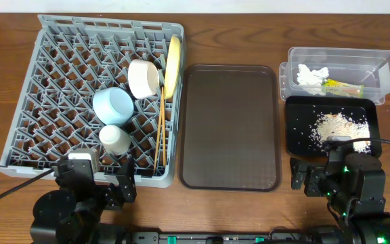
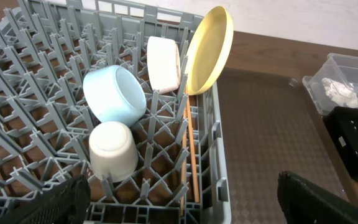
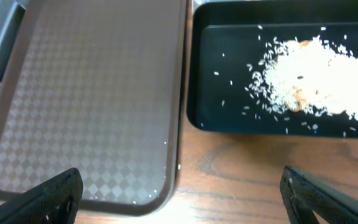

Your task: Sort waste into correct bins and load items into the dishwasher

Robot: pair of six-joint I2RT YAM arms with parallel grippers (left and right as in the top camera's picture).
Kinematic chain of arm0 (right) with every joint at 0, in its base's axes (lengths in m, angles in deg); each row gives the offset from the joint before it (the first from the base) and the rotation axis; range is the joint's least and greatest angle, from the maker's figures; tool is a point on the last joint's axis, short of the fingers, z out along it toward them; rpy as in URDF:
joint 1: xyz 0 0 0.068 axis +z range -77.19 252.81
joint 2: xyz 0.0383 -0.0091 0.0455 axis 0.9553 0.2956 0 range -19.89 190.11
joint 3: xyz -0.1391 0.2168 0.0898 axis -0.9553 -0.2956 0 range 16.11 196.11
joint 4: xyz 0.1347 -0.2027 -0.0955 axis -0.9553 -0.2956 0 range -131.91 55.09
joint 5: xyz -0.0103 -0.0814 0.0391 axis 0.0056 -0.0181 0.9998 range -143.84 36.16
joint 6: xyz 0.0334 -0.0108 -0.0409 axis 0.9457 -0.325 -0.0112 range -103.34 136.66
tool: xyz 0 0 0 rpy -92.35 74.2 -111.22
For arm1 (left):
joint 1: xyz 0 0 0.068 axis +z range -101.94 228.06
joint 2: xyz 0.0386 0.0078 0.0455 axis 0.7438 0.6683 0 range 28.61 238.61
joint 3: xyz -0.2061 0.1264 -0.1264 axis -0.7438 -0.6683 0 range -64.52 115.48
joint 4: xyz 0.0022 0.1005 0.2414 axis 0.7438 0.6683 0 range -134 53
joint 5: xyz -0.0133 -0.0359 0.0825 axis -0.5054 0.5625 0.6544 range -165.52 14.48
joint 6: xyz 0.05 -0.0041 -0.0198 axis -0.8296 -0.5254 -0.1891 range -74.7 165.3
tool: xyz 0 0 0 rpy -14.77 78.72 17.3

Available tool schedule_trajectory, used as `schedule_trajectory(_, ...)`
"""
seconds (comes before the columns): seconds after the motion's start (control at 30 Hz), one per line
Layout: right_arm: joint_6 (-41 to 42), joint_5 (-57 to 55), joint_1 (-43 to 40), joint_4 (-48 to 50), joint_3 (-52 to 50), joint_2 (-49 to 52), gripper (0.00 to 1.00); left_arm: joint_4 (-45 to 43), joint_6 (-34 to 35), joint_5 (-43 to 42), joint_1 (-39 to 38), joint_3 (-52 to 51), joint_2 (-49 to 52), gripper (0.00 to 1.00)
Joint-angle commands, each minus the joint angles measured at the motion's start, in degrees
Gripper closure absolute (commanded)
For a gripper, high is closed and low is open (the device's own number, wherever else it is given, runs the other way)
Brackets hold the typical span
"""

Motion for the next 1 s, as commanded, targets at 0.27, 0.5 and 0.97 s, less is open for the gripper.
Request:
schedule_trajectory(0.27, -5.0, -3.9, 1.3, 10.0, -4.4, -10.5, 0.01, 0.0, -0.8, 0.5, 0.2, -0.5, -0.2, 0.04)
schedule_trajectory(0.5, -6.4, -2.1, 0.9, 32.9, -19.9, -24.4, 0.01, 0.0, -0.8, 0.5, 0.2, -0.5, -0.2, 0.03)
schedule_trajectory(0.97, -6.7, -2.3, -0.7, 63.6, -40.4, -31.2, 0.01, 0.0, -0.8, 0.5, 0.2, -0.5, -0.2, 0.03)
